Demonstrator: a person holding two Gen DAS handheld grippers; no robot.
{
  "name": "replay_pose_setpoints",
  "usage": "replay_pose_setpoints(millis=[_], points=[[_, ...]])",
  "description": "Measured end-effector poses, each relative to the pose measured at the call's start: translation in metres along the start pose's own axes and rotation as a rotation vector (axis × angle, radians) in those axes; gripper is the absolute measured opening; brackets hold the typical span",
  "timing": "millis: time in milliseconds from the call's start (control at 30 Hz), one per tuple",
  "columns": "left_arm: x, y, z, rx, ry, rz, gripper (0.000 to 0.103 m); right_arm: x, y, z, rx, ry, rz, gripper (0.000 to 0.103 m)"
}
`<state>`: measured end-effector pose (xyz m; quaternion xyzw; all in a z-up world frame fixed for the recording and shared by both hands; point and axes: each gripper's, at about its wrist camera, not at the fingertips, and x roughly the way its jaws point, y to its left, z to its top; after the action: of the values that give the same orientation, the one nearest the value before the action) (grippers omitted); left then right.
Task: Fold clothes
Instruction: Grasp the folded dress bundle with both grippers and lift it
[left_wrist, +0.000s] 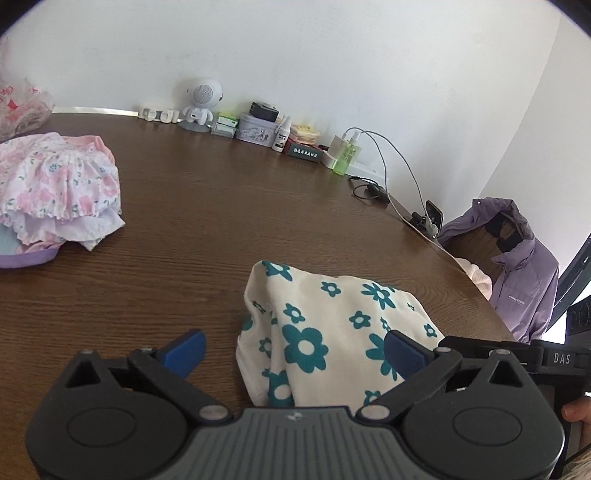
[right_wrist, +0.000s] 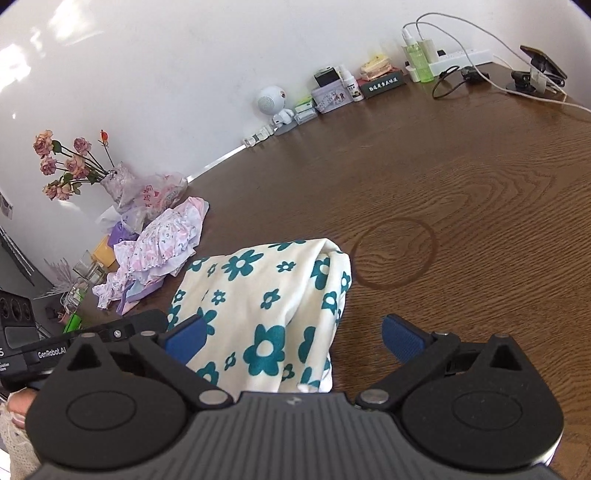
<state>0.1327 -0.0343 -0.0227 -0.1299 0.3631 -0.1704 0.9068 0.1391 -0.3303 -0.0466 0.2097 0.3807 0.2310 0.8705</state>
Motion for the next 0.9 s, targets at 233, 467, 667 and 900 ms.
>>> replay_pose_setpoints(millis=[233,467,667,900], points=[[0.029,0.015,0.001,-0.087,0.073,-0.057,0.1,0.023,-0.008,-0.001,0.048,0.046,0.055,0.1],[0.031,0.005,-0.006,-0.127,0.064,-0.116,0.072,0.031,0.0,-0.008,0.042,0.034,0.078,0.07],[0.038,0.008,-0.014,-0.227,0.068,-0.21,0.05,0.032,-0.02,-0.01,0.146,0.027,0.14,0.046],[0.025,0.004,-0.004,-0.213,0.011,-0.249,0.048,0.023,-0.009,0.0,0.11,0.007,0.171,0.04]])
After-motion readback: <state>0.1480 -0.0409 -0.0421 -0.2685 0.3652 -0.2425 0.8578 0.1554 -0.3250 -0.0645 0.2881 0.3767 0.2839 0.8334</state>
